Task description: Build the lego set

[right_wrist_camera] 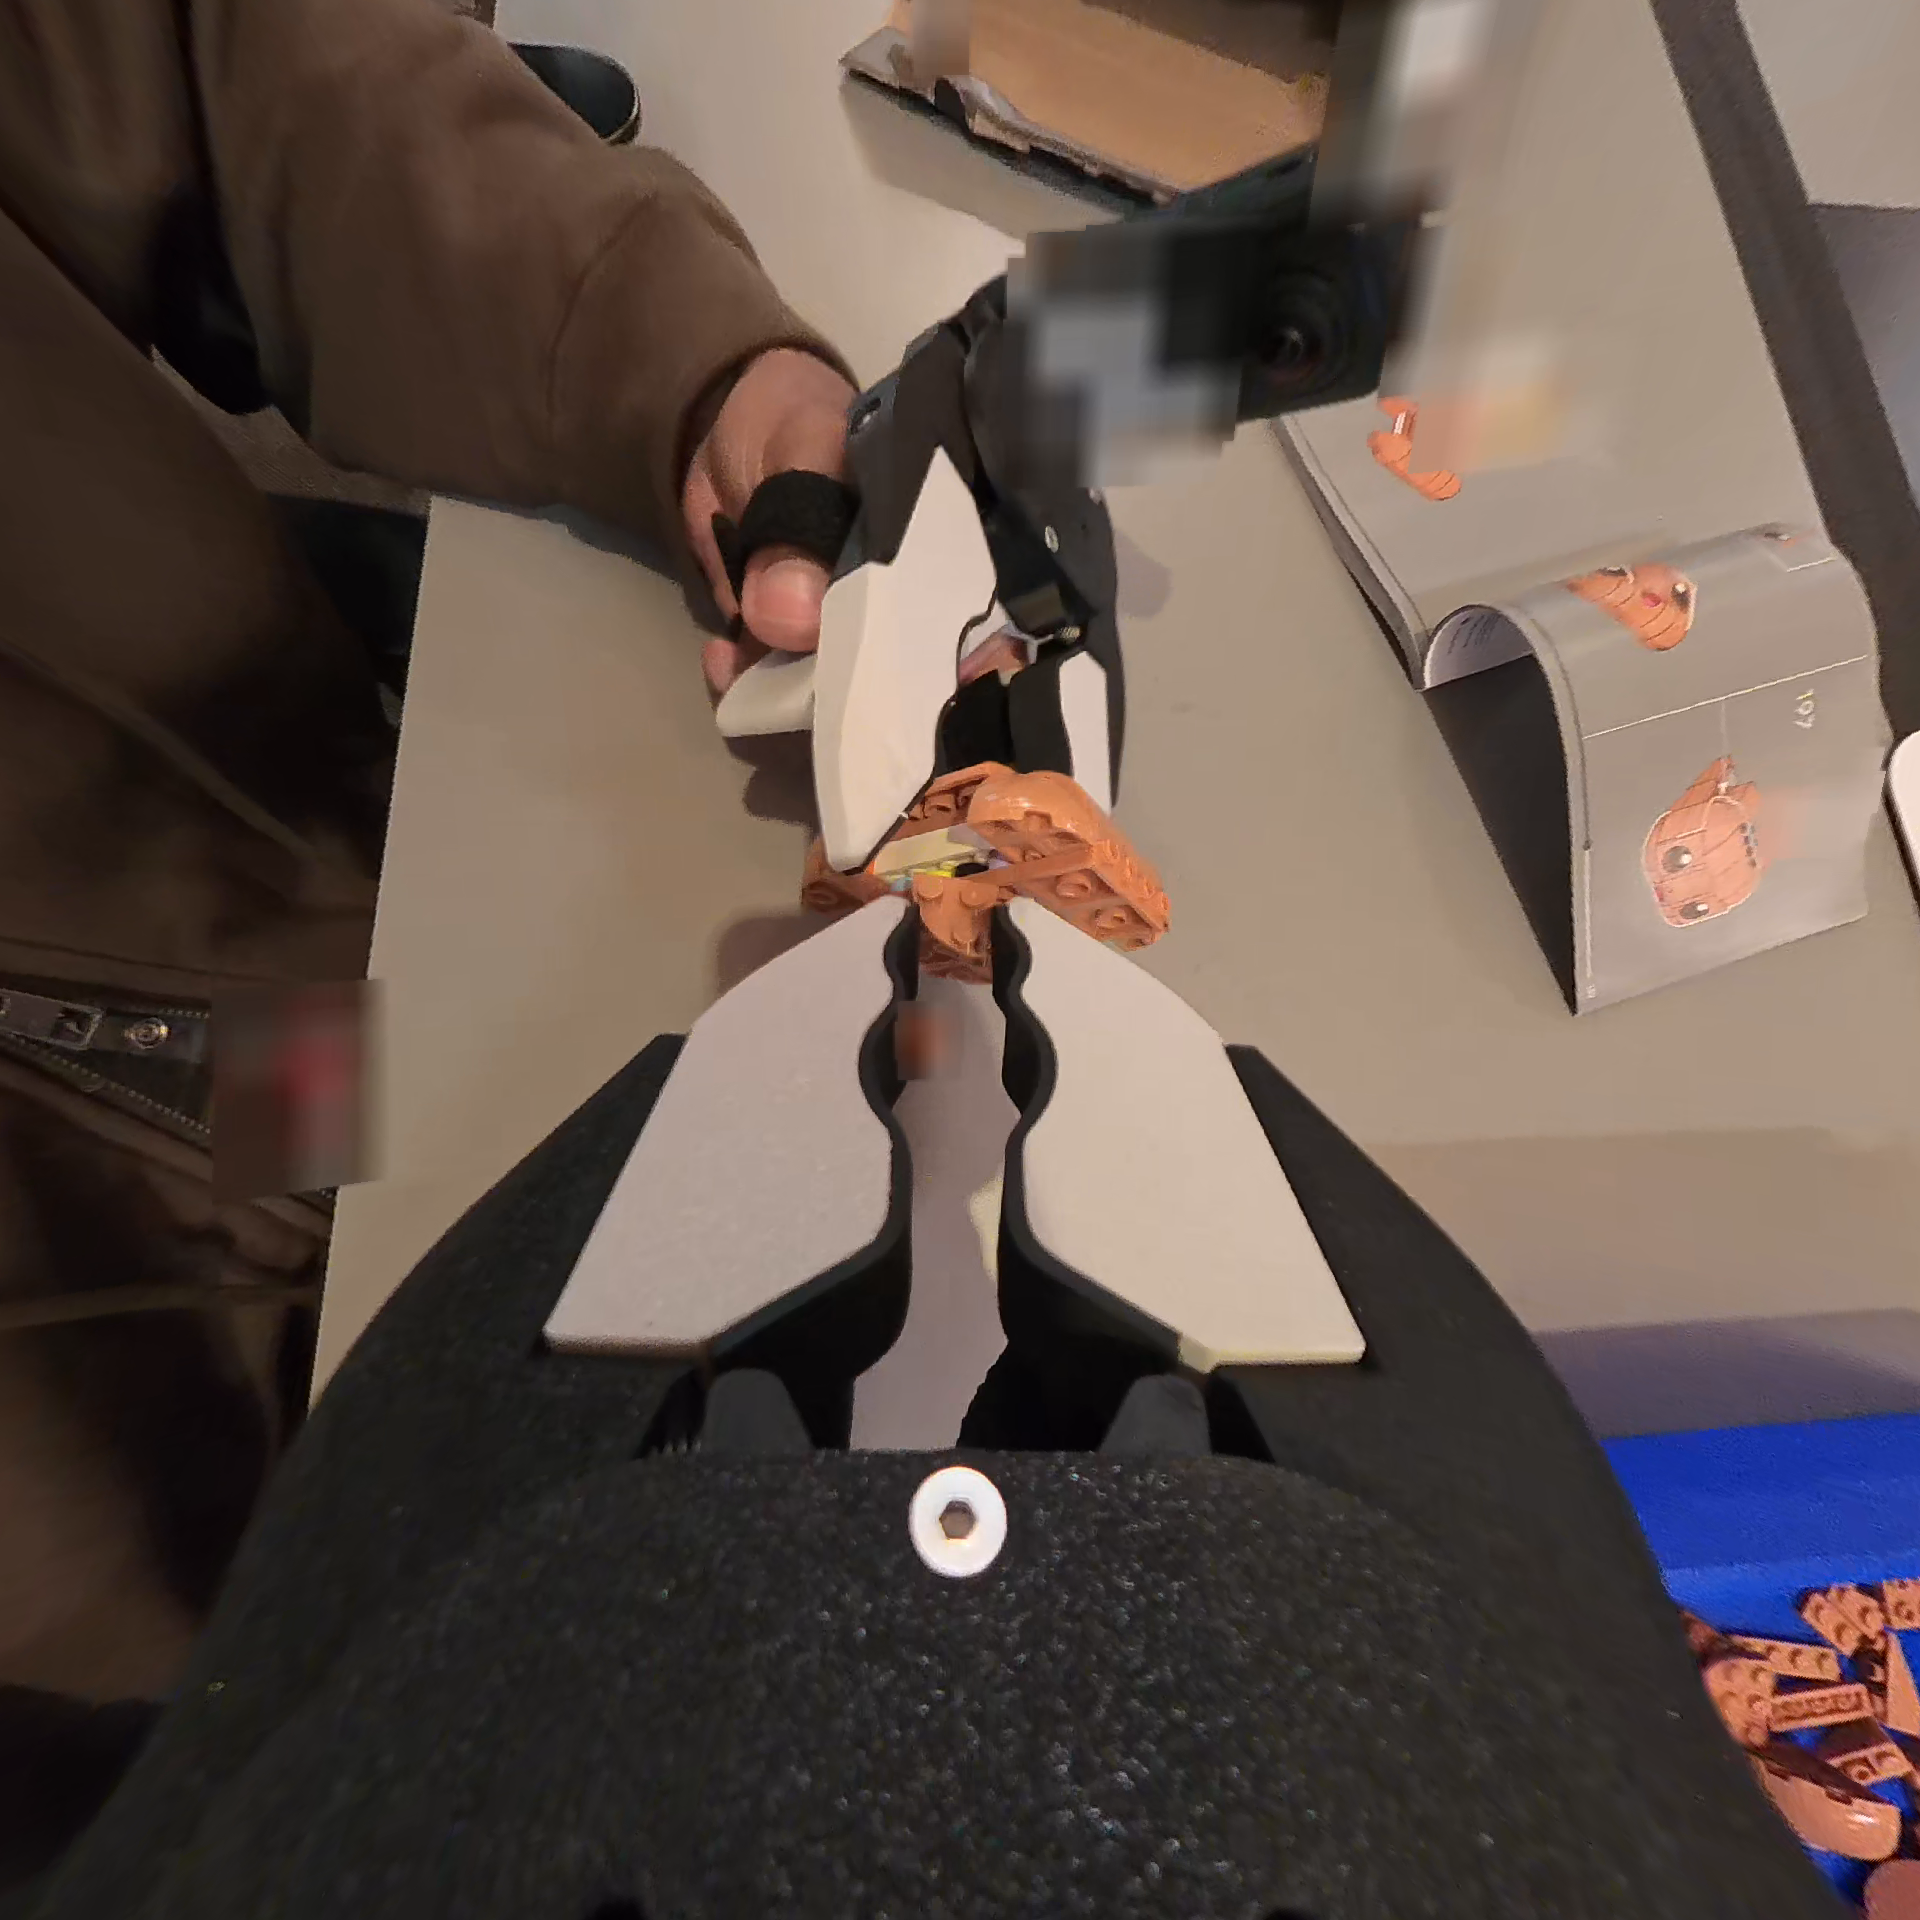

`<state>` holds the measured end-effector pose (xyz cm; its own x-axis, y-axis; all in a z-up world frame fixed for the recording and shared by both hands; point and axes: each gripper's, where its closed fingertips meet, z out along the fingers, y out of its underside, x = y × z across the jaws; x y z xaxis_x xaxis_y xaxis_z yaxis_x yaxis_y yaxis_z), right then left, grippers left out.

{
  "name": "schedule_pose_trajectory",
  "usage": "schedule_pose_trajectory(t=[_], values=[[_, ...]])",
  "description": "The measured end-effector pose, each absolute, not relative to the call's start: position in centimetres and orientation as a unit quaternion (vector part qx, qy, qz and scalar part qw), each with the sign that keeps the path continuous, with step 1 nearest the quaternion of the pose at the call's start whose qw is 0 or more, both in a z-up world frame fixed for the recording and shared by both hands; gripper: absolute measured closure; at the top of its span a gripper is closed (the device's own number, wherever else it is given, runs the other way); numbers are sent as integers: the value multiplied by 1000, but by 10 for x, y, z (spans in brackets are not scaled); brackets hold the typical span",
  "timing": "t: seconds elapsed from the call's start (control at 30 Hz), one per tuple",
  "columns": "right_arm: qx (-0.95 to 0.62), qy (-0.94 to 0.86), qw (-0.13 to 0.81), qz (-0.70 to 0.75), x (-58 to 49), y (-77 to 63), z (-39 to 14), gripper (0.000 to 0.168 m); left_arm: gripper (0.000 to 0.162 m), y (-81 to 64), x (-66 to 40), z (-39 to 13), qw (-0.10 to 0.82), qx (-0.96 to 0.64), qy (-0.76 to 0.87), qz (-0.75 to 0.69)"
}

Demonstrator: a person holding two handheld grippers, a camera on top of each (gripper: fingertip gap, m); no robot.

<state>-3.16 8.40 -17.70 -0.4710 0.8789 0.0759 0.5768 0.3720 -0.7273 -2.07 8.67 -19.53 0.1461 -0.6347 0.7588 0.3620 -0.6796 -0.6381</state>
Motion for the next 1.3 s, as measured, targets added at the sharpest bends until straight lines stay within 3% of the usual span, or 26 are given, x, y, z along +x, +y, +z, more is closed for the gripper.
schedule_pose_trajectory(t=[0.43,0.9,1.3], values=[[-425,-823,190,326,-32,81,-157,156,99,82,-3,-178,422,-560,-62,-711],[-432,-796,165,391,-42,74,-150,157,99,79,-2,-169,451,-498,-110,-733],[-447,-779,199,393,-46,77,-146,156,98,76,0,-165,441,-478,-110,-752]])
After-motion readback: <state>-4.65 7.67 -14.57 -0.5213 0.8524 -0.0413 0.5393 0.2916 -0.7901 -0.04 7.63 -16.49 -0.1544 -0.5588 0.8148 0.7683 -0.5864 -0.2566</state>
